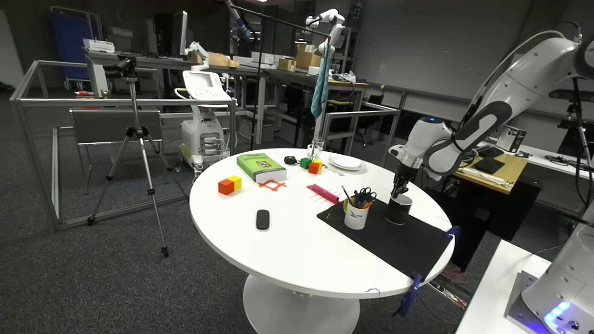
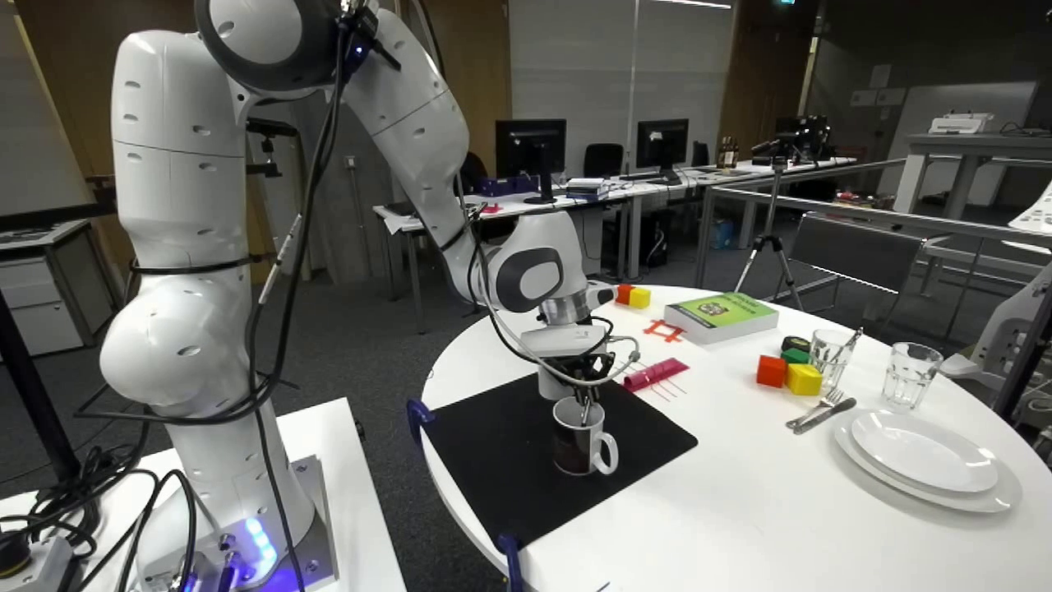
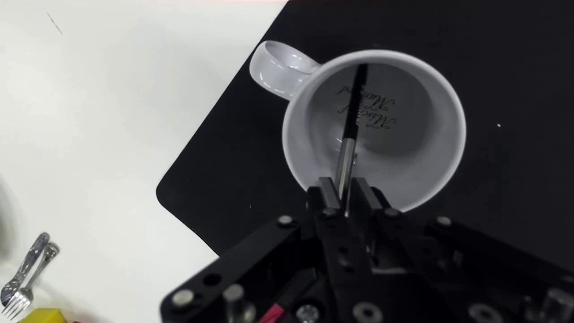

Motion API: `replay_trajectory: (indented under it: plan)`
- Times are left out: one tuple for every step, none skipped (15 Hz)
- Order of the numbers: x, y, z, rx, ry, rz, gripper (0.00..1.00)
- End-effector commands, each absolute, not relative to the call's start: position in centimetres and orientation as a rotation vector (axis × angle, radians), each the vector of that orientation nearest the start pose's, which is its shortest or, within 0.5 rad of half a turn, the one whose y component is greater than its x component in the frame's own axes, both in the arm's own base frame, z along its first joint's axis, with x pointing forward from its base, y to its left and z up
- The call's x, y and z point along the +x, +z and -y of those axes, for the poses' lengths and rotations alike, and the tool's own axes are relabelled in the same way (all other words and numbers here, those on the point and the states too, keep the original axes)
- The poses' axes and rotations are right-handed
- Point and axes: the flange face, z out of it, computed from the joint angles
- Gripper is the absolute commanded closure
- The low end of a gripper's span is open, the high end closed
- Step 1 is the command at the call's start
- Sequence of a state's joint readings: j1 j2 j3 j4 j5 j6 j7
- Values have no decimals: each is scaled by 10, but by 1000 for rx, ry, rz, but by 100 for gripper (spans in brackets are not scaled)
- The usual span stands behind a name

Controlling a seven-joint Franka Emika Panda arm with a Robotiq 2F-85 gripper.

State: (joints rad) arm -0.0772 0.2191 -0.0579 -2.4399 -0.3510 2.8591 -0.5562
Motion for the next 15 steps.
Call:
replay_trajectory:
  plan:
    - [507, 233, 44, -3095, -215, 1254, 99]
    - [507, 234, 42, -3093, -219, 1260, 97]
    - [508, 235, 41, -3091, -225, 1266, 97]
    - [508, 237, 39, -3092, -234, 1271, 97]
    - [509, 240, 38, -3093, -240, 1273, 97]
    - [509, 244, 37, -3094, -257, 1274, 97]
    - [510, 247, 36, -3096, -268, 1275, 97]
    - [511, 251, 35, -3097, -287, 1280, 97]
    - [512, 256, 34, -3100, -302, 1283, 97]
    - [513, 259, 33, -3103, -314, 1284, 97]
    - [515, 264, 33, -3107, -326, 1279, 97]
    - [516, 269, 32, -3112, -340, 1275, 97]
    - [516, 275, 33, -3116, -359, 1273, 97]
    - [517, 280, 33, -3121, -375, 1270, 97]
    - [518, 287, 33, -3127, -395, 1267, 97]
